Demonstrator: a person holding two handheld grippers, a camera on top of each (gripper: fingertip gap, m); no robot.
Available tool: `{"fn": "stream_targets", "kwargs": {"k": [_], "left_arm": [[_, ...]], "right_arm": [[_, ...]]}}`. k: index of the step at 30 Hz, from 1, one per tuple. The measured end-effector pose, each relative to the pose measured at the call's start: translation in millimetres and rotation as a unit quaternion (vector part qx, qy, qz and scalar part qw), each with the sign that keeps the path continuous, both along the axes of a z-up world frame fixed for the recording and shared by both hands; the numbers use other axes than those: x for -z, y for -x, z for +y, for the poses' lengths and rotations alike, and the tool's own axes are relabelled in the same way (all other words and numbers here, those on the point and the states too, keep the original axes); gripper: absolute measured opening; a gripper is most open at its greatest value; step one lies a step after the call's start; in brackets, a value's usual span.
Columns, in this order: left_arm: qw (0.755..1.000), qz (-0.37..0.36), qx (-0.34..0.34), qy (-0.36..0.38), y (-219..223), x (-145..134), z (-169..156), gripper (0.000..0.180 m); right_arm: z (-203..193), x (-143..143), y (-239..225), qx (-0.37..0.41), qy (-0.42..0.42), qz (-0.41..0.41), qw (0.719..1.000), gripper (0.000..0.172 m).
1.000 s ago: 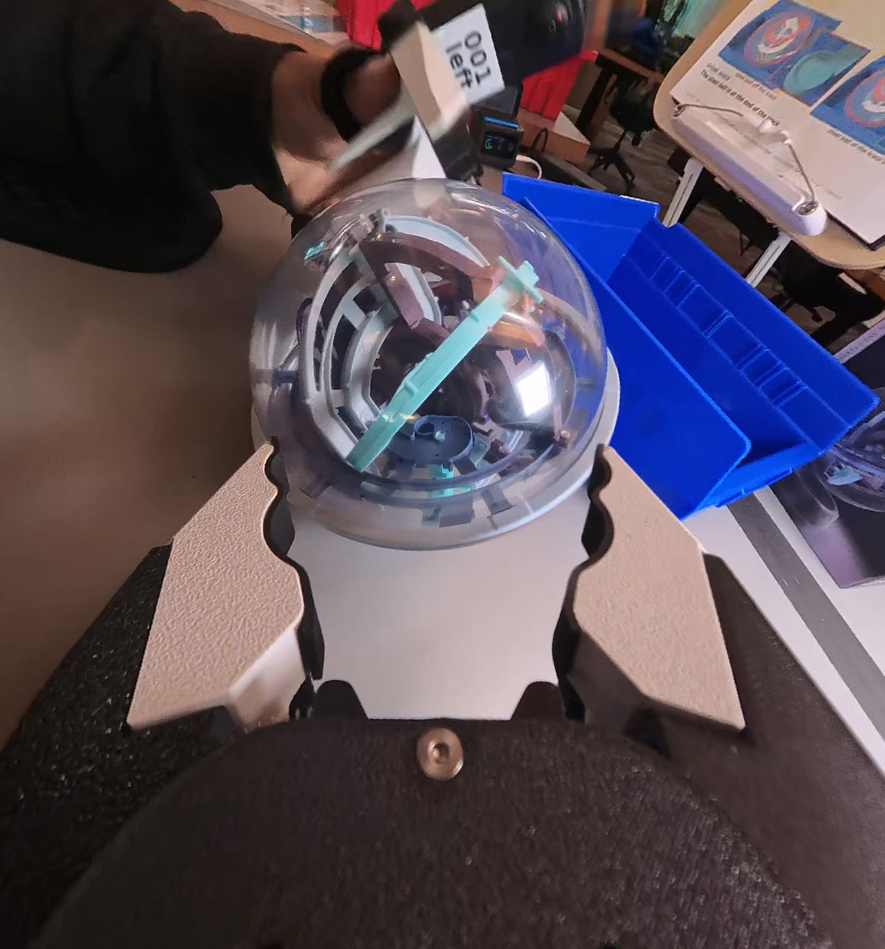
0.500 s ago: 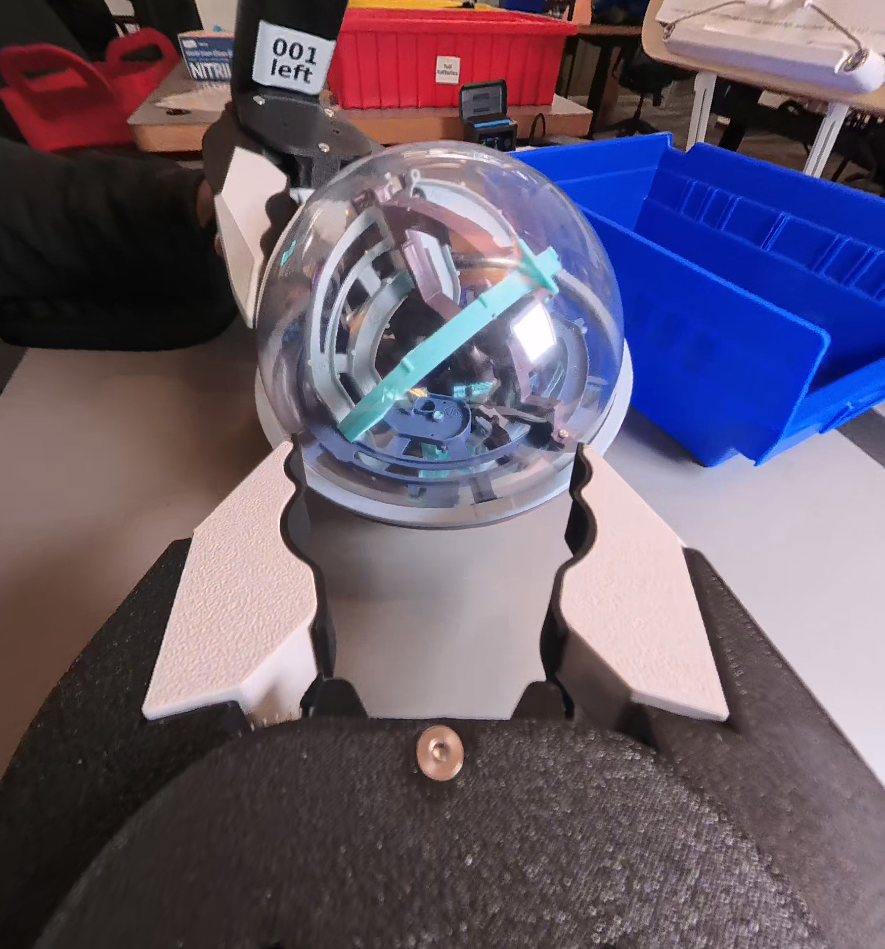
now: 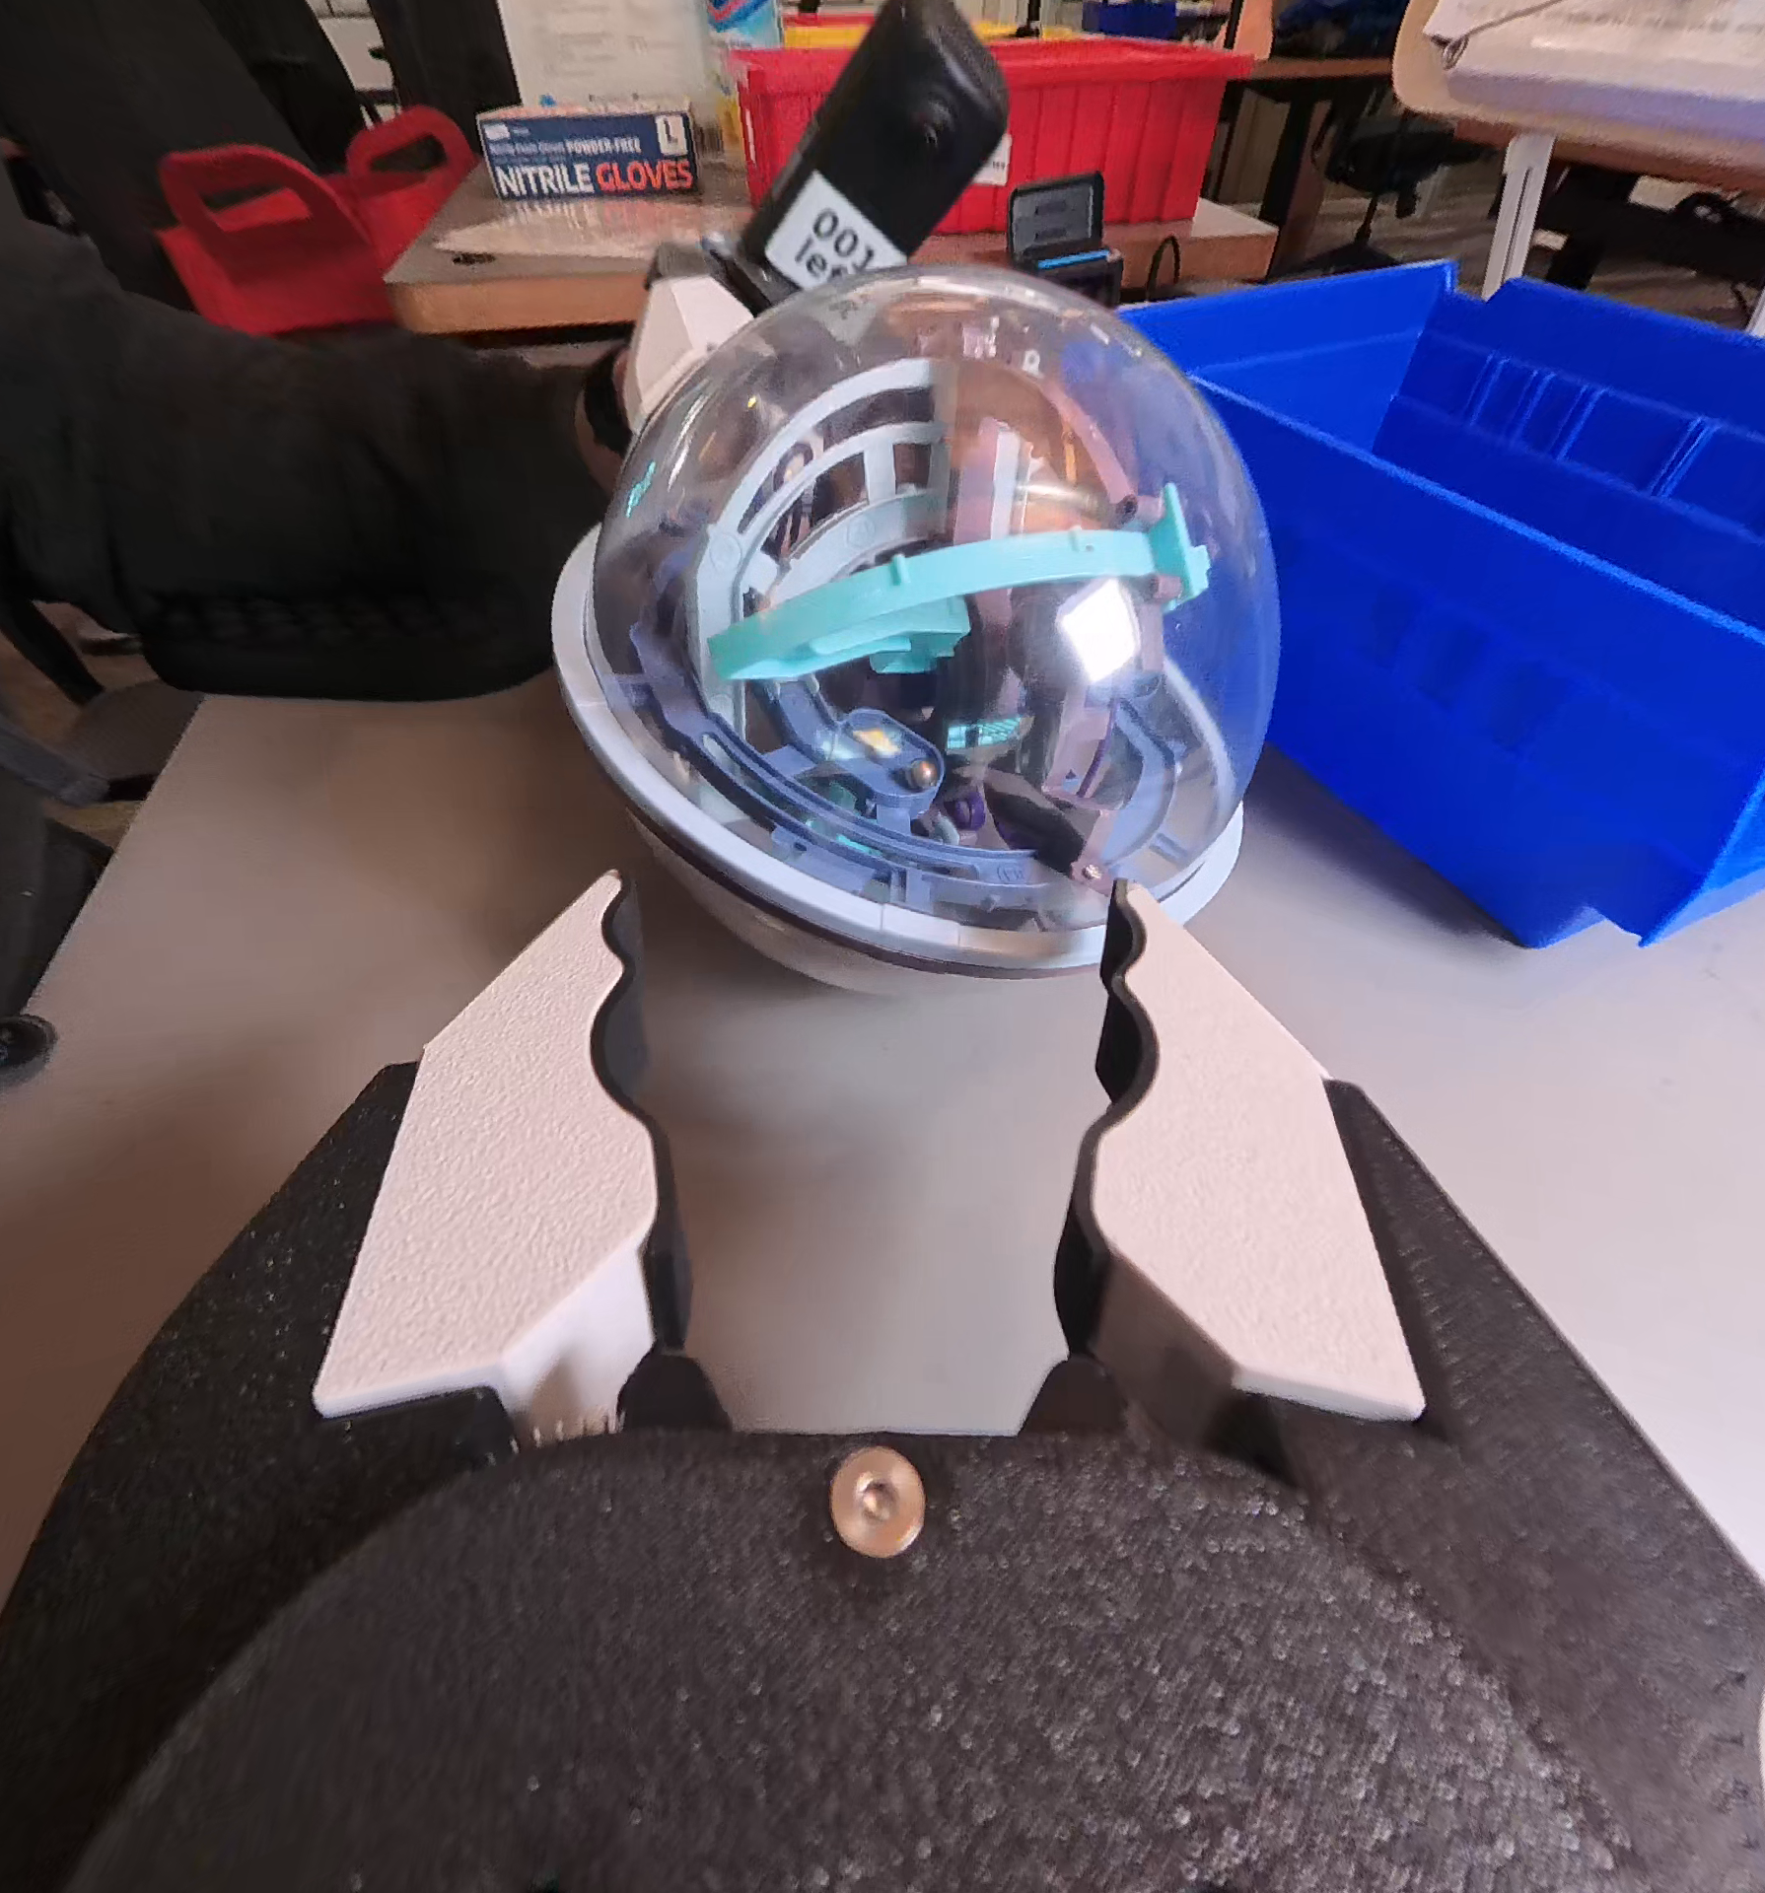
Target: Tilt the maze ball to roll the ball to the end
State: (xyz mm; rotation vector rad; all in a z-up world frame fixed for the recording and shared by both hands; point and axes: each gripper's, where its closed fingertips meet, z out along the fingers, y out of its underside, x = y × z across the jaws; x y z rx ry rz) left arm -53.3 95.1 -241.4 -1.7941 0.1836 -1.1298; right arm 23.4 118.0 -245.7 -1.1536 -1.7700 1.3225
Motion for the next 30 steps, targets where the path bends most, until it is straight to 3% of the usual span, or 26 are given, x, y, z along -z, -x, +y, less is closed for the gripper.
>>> {"fn": "stream_targets", "kwargs": {"k": [8,18,27,30], "left_arm": [[0.999,0.033,0.039,-0.020,-14,12,-6,0.138],[0.997,0.050,0.047,-0.027,-18,15,-8,0.138],[0.999,-0.018,0.026,0.005,-12,9,-2,0.137],[0.999,-0.039,0.031,0.001,-13,4,-3,0.143]], "right_arm": [[3,-21,-3,0.011,0.008,0.049,0.999,0.088],[3,-26,-4,0.014,0.006,0.065,0.998,0.085],[9,-22,-1,0.029,0.034,0.050,0.998,0.086],[12,-21,-1,0.032,0.044,0.051,0.997,0.079]]}}
